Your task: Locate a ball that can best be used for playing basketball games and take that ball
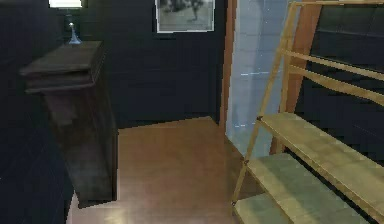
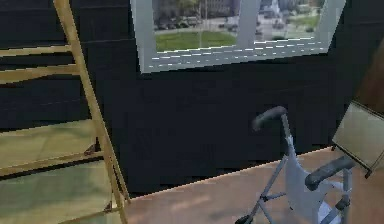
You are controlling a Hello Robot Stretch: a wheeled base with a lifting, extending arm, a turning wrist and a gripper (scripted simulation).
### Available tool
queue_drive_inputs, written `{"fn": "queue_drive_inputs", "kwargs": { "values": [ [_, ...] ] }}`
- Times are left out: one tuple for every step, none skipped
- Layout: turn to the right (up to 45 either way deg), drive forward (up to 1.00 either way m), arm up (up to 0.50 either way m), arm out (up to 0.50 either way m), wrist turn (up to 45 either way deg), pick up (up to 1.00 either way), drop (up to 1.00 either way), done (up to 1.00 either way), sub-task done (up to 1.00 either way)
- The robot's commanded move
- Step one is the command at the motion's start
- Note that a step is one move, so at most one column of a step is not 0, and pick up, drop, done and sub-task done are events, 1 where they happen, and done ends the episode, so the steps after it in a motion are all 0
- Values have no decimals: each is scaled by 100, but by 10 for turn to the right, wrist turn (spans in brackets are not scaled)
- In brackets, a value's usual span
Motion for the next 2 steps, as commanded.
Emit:
{"fn": "queue_drive_inputs", "kwargs": {
  "values": [
    [0, 100, 0, 0, 0, 0, 0, 0, 0],
    [-30, 0, 0, 0, 0, 0, 0, 0, 0]
  ]
}}
